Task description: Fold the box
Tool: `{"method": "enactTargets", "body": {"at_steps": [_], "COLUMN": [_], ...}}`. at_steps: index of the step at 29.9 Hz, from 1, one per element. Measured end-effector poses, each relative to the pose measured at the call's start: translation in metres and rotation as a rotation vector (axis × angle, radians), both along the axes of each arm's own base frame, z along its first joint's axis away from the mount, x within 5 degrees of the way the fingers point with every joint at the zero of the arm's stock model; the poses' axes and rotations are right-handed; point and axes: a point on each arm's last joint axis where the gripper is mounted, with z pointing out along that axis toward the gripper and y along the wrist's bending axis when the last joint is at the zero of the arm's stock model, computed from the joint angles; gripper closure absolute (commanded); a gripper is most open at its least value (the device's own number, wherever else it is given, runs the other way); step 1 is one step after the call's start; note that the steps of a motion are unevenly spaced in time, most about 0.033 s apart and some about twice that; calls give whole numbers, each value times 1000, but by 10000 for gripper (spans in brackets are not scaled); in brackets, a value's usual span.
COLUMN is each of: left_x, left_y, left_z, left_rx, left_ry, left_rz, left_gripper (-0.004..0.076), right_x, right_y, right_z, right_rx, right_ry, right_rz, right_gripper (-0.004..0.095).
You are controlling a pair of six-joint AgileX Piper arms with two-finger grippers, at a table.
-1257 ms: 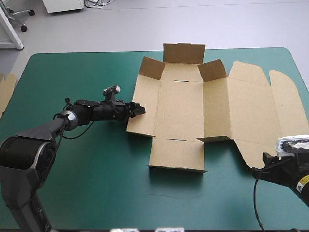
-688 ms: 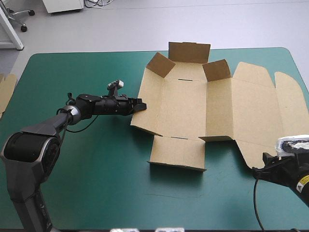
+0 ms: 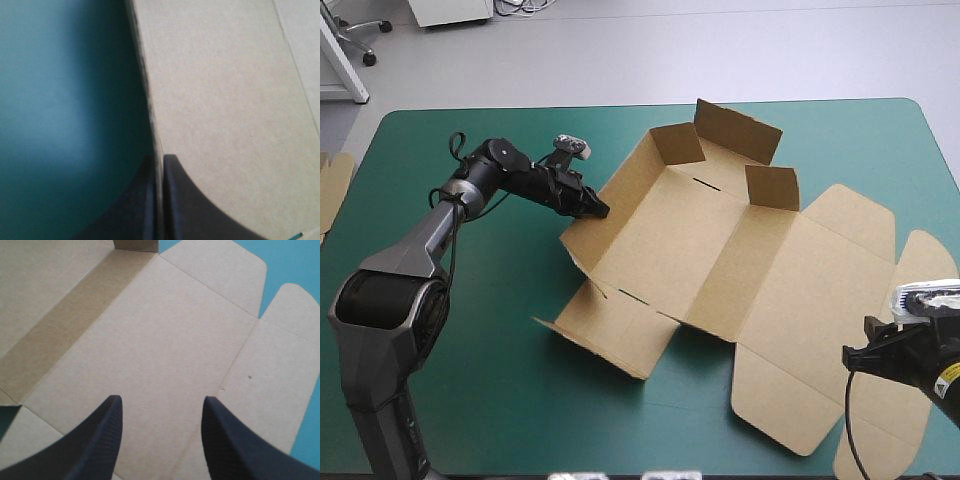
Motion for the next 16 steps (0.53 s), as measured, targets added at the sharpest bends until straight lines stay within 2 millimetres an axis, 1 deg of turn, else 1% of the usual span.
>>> {"method": "enactTargets", "body": {"at_steps": [5,8,10,12,16], "left_x": [11,15,18,19,19], "left_y": [7,11,13,15,19], "left_z": [27,40,48,53,57], "left_rx": [126,211,255,300,396], "left_ry": [-134,-232,-286,-334,-408], "left_rz": [-52,-109,-143,-190,-316], "left_gripper": [737,715,715,715,715], "right_x": [0,0,0,0,0], "right_y": [0,0,0,0,0], "right_z": [0,0,0,0,0], "right_rx": [0,2,2,3,3], "right_ry": [0,1,2,2,2], "right_rz": [0,1,0,1,1], "right_gripper": [437,437,437,437,437]}}
